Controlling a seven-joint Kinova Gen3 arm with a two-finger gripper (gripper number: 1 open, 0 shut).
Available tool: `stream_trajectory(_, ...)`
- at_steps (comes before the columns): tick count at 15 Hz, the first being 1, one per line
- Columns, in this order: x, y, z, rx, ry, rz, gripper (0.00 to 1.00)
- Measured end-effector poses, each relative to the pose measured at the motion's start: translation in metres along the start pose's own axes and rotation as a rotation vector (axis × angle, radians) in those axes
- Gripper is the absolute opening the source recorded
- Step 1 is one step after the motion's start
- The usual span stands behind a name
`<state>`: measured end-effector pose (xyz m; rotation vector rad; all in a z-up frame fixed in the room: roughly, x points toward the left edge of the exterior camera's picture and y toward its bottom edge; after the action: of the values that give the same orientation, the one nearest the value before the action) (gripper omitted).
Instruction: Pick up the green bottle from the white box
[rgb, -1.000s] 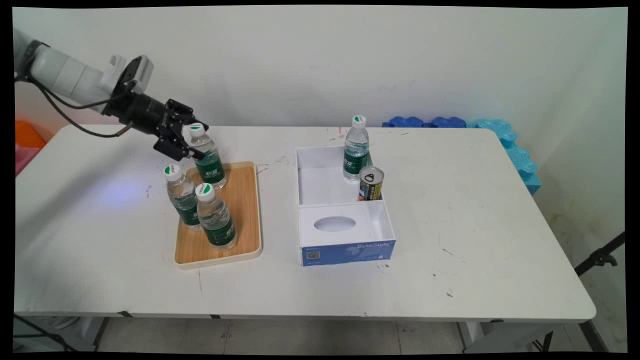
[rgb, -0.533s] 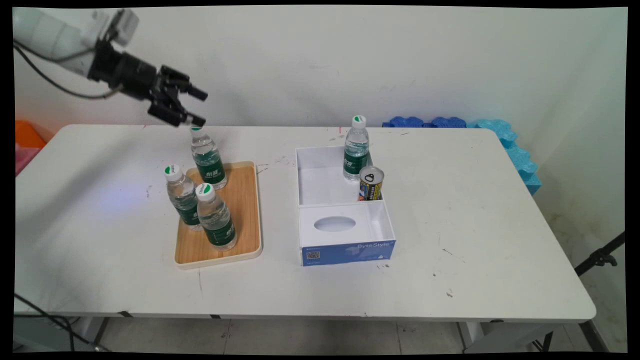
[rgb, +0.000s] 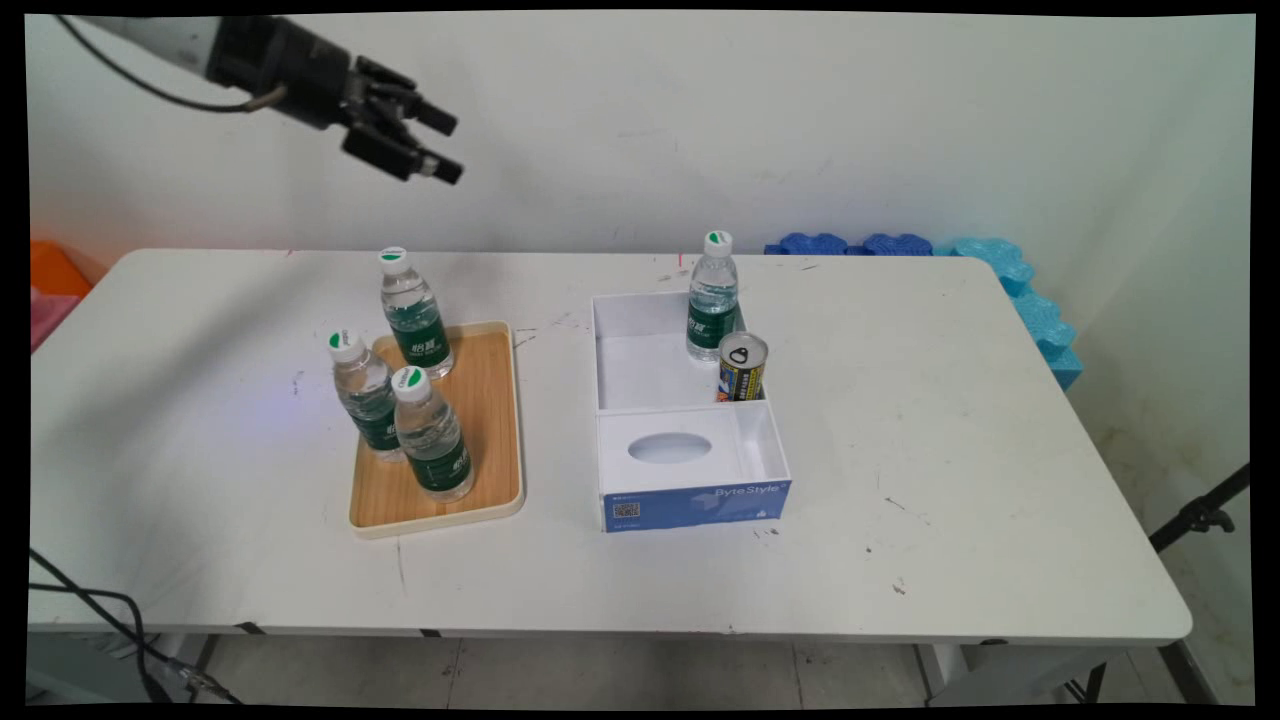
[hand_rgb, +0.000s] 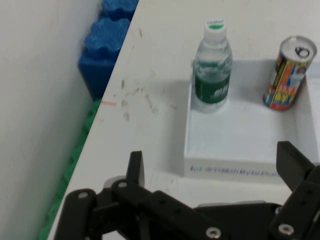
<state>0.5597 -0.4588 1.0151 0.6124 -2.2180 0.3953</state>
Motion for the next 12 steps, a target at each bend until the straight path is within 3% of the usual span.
stream_trajectory(8, 0.054, 0.026, 0.076, 0.001, -0.069, -0.062, 1.0)
stream_trajectory(12, 0.076, 0.034, 0.129, -0.01, -0.094, -0.088, 1.0)
